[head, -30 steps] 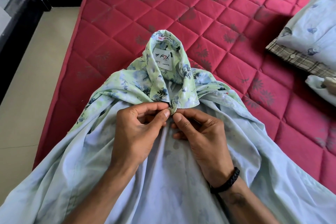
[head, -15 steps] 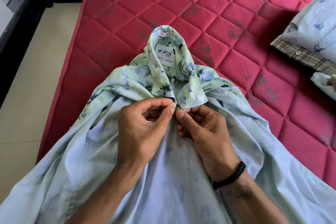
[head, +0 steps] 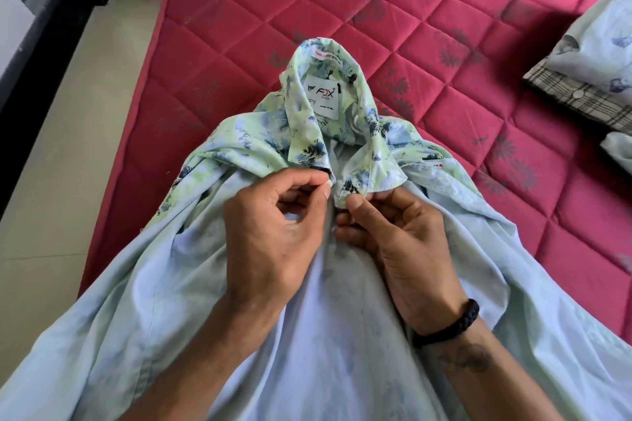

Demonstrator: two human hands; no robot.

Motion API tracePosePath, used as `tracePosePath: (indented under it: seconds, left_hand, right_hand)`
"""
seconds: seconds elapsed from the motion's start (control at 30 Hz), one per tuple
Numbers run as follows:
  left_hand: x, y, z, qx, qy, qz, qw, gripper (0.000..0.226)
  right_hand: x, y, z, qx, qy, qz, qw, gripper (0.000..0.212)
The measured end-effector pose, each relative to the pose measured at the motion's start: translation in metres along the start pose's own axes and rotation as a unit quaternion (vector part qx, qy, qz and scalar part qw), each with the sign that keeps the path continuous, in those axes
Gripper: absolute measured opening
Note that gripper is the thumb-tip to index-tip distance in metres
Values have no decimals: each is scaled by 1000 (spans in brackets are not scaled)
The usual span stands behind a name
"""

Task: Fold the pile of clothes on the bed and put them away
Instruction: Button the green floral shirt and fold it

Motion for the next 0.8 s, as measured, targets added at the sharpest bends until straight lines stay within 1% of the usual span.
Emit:
tracePosePath:
  seconds: [0.1,0.17,0.2,0.27,0.3,0.33,0.47,0.57,0.7,0.8]
  left_hand:
    - [-4,-2,0,-1,40,-23,999,13]
    - [-3,0,4,-7,54,-30,998,15]
    - [-2,3,6,-9,59,-33,998,15]
    - [-1,8,11,-9,69,-41,997,14]
    - [-1,10,12,-8,71,-43,997,13]
    - [0,12,13,-8,70,-43,997,13]
    - [-1,12,15,-22,78,-62,995,14]
    - [-3,11,16,-28,91,-73,993,14]
    - [-5,8,15,-26,97,-76,992,13]
    - [-5,9,15,-23,85,-72,993,13]
  right_hand:
    - [-3,0,-1,18,27,-12,999,9]
    - [-7,2,-2,31,94,-45,994,12]
    - [-10,3,-2,40,153,-75,985,13]
    - [-15,7,0,57,278,-140,948,14]
    - [-16,9,1,66,315,-161,933,14]
    - [-17,11,3,73,329,-171,926,14]
    - [-12,11,3,84,309,-151,935,21]
    - [-5,6,-1,62,272,-110,954,27]
    - [2,-1,-3,24,142,-56,988,21]
    - [5,-3,-4,6,61,-26,998,17]
Point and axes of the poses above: each hand's wrist, its own y-axis away from the middle knuckle, its own z-axis out of the palm, x = y × z, the point moved 6 cm from there along -y, towards the middle knuckle, and after that the axes turned 2 degrees about -x, right-handed, at the moved point
